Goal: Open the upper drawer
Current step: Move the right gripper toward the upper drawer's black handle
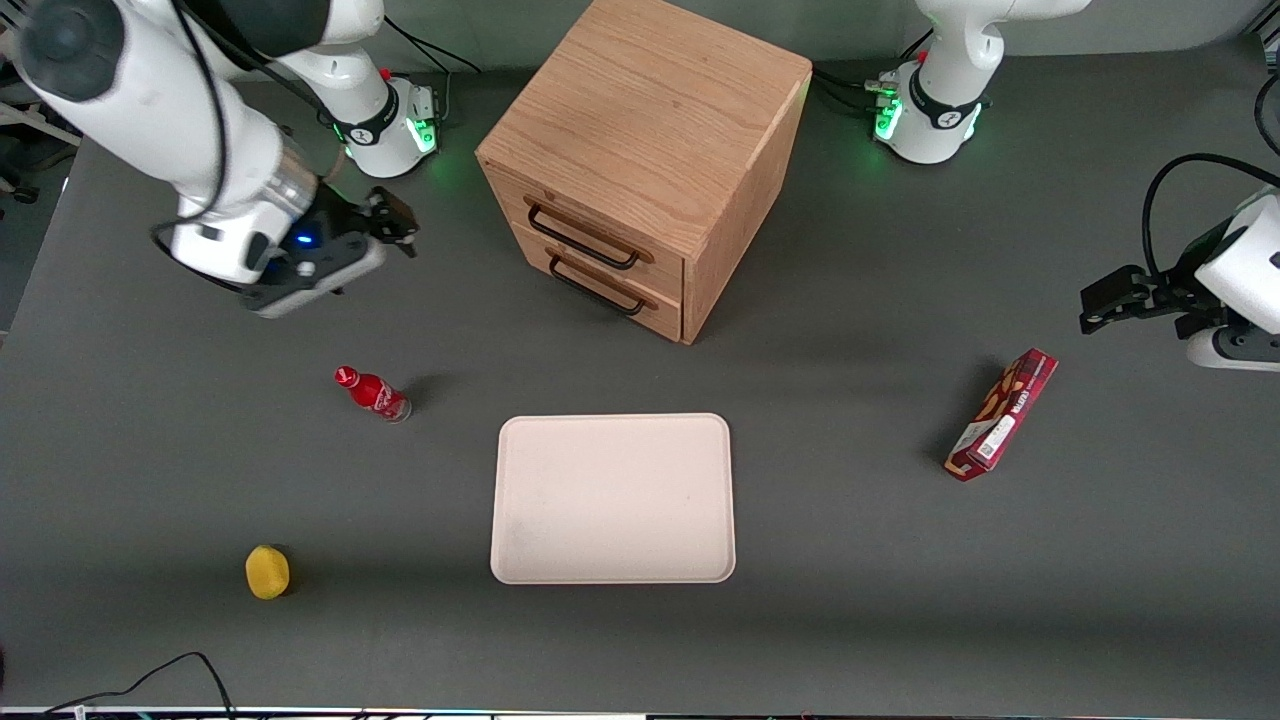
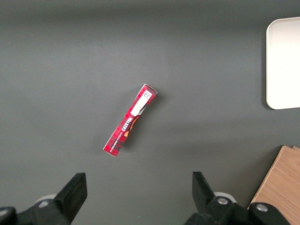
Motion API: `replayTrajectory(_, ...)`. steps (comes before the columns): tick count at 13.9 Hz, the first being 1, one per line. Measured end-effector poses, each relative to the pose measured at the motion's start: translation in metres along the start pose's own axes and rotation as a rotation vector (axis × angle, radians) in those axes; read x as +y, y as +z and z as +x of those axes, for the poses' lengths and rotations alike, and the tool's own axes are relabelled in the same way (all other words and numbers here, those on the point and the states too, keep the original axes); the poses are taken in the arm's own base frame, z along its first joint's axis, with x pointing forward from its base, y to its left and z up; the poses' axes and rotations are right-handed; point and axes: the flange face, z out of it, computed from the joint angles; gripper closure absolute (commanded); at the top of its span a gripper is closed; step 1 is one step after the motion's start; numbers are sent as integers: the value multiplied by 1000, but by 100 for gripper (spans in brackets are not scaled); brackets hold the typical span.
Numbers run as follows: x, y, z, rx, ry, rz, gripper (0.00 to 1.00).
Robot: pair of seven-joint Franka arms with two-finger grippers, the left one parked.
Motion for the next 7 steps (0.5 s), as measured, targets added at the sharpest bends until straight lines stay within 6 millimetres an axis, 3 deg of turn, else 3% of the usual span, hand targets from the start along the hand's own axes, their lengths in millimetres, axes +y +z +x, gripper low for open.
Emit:
replayTrajectory(3,-13,25,24,-16,-155,33,0)
replayTrajectory(7,-53,55,43,-35,-340,66,0)
